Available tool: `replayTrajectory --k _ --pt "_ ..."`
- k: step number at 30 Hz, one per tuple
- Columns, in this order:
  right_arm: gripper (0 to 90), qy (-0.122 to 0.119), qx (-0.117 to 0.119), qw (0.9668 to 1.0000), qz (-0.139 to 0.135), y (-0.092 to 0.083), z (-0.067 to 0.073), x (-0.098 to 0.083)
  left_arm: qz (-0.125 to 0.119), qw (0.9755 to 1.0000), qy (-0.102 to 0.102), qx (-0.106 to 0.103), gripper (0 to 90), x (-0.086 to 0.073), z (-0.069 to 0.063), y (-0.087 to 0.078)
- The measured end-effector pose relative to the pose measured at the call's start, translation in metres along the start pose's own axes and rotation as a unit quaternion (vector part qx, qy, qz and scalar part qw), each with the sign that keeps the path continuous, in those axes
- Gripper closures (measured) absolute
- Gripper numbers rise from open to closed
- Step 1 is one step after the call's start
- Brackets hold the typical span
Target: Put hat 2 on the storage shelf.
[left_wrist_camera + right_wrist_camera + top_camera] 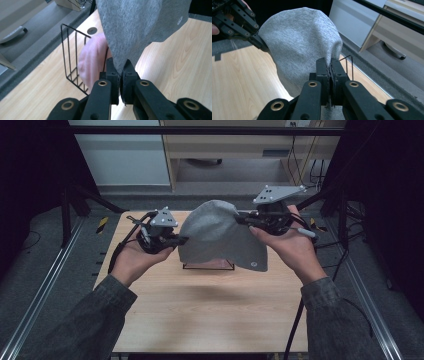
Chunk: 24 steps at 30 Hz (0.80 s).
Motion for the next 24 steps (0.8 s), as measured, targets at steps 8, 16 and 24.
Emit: replayTrajectory --k 8,16,24 --pt "87.3 0.013 -0.004 0.9999 -0.010 -0.001 -0.014 0.009 -0.010 0.9999 -0.001 0.011 86.8 0.016 0.010 -0.004" --pt "87.3 0.020 -0.020 0.9989 -0.037 -0.005 -0.024 0.023 -0.030 0.9988 -0.005 0.038 86.9 0.034 0.022 -0.008" --pt "87.3 0.029 -0.029 0.9974 -0.058 0.001 -0.042 0.038 -0.053 0.9963 -0.013 0.066 86.9 0.049 0.037 -0.007"
Point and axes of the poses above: each handheld gripper's, and its own axes: y roughly forward along the jaws, x roughly out of its top, z roughly to its left, the point moved 2 cm from there along y, roughly forward along the jaws, and after that the axes turned 10 degrees about y, right-handed, at the moved point
